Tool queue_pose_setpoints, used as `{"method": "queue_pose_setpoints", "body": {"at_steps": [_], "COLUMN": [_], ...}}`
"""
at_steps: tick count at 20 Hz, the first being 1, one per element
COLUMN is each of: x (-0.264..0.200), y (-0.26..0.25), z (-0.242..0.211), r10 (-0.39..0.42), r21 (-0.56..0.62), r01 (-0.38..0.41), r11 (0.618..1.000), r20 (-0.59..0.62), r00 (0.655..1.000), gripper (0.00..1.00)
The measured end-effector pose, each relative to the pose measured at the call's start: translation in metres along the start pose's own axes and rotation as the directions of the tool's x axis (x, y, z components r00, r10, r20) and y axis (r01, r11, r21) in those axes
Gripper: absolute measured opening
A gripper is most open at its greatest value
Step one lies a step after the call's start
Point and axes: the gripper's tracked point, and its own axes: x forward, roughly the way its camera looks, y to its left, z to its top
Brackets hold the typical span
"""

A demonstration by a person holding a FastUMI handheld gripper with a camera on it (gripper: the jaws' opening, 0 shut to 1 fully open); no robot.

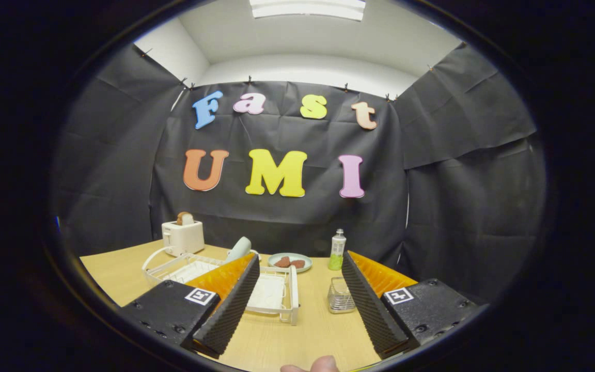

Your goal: Take the plate from the dish rack, then take the spoon from the basket and place it into the plate.

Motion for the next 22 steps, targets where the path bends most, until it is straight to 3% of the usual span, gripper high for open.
{"method": "queue_pose_setpoints", "body": {"at_steps": [5, 11, 13, 17, 22], "x": [0.018, 0.060, 0.079, 0.122, 0.172], "y": [0.014, 0.046, 0.060, 0.076, 0.103], "z": [0.008, 0.039, 0.046, 0.055, 0.038], "r10": [0.053, 0.184, 0.236, 0.263, 0.275], "r21": [-0.007, 0.041, 0.076, 0.108, 0.114], "r01": [-0.053, -0.180, -0.225, -0.240, -0.257], "r11": [0.999, 0.983, 0.972, 0.965, 0.960], "r20": [-0.038, -0.141, -0.214, -0.369, -0.570], "r00": [0.998, 0.973, 0.948, 0.892, 0.774], "gripper": [1.00, 1.00, 1.00, 1.00, 1.00]}}
